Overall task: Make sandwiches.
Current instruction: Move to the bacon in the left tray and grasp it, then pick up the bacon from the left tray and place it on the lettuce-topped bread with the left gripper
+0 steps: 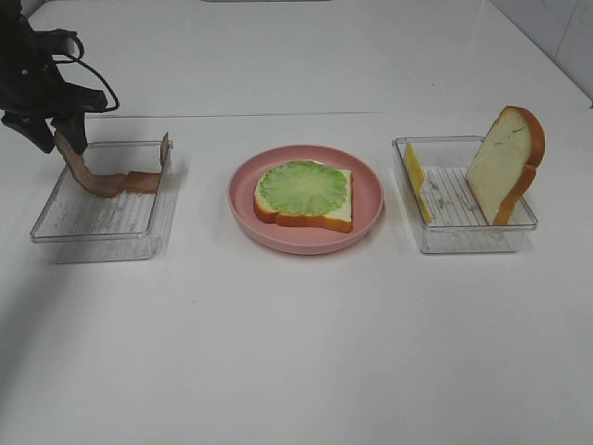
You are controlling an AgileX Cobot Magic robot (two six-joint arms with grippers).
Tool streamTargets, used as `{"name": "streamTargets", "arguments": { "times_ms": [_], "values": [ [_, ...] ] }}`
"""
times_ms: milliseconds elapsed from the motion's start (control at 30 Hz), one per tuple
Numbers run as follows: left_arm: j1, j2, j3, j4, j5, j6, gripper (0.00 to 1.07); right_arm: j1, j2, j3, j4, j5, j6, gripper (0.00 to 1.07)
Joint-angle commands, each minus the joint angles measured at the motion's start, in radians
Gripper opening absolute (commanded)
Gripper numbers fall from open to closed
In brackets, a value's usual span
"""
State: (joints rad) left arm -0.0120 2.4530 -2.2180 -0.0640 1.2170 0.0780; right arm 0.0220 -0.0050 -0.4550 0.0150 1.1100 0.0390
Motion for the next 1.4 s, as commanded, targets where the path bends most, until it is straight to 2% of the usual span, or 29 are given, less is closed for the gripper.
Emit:
{"name": "streamTargets", "arguments": {
  "times_ms": [33, 333, 367, 400, 433, 467, 867, 1000, 1167, 1333, 1400],
  "values": [
    [-0.001, 0.005, -0.005, 0.002, 0.065, -0.001, 0.42, -0.004, -0.024, 0.003, 0.003, -0.011, -0.004, 0.98],
    [-0.001, 0.005, -0.005, 0.002, 0.07, -0.004, 0.41, -0.004, -0.024, 0.003, 0.003, -0.011, -0.004, 0.98],
    [-0.001, 0.005, -0.005, 0.002, 0.07, -0.004, 0.3, -0.004, -0.024, 0.003, 0.003, -0.011, -0.004, 0.98],
    [-0.001, 0.005, -0.005, 0.002, 0.07, -0.004, 0.3, -0.004, -0.024, 0.003, 0.003, -0.011, -0.004, 0.98],
    [-0.001, 0.005, -0.005, 0.002, 0.07, -0.004, 0.23, -0.004, -0.024, 0.003, 0.003, -0.011, -0.004, 0.98],
    [-0.001, 0.005, -0.005, 0.004, 0.07, -0.003, 0.01, -0.004, -0.024, 0.003, 0.003, -0.011, -0.004, 0.98],
    [-0.001, -0.028, -0.006, -0.016, 0.1, 0.006, 0.0, -0.004, -0.024, 0.003, 0.003, -0.011, -0.004, 0.98],
    [-0.001, -0.081, -0.006, -0.084, 0.099, 0.006, 0.0, -0.004, -0.024, 0.003, 0.003, -0.011, -0.004, 0.98],
    [-0.006, -0.138, -0.008, -0.122, 0.1, -0.011, 0.0, -0.004, -0.024, 0.003, 0.003, -0.011, -0.004, 0.98],
    [-0.033, -0.201, -0.028, -0.131, 0.1, -0.035, 0.0, -0.004, -0.024, 0.003, 0.003, -0.011, -0.004, 0.98],
    [-0.068, -0.23, -0.059, -0.141, 0.099, -0.034, 0.0, -0.004, -0.024, 0.003, 0.002, -0.011, -0.004, 0.98]
  ]
}}
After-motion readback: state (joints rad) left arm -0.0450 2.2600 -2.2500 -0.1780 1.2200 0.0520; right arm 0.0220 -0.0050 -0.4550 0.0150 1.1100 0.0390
